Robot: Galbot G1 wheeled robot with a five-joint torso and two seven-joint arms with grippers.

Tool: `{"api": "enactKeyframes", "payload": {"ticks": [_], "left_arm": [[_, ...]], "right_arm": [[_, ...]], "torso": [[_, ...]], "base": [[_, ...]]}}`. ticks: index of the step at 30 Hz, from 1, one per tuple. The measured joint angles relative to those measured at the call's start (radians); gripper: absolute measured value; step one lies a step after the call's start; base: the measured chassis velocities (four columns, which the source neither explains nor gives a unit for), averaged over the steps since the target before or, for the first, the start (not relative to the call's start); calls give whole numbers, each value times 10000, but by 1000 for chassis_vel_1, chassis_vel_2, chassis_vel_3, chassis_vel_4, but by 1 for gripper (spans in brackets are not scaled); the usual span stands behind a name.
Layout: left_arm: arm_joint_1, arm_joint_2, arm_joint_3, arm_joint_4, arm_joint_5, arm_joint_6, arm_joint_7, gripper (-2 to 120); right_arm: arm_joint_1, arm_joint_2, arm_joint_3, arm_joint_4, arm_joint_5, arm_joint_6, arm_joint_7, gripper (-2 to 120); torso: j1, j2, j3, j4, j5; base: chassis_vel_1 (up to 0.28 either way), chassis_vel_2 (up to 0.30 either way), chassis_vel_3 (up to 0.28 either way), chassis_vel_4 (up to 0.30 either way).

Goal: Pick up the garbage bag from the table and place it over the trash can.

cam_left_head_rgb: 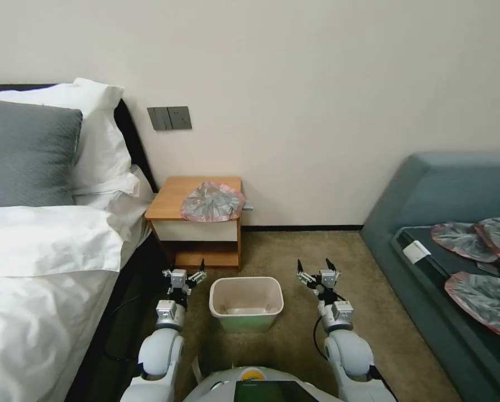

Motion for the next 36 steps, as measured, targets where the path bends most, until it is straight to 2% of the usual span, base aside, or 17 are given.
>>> {"api": "enactKeyframes", "payload": {"ticks": [36], "left_arm": [[0, 0, -1, 0, -3, 0, 0, 100]], "right_arm": [[0, 0, 0, 1, 0, 0, 0, 100]], "torso": [[0, 0, 0, 0, 0]], "base": [[0, 0, 0, 0]]}}
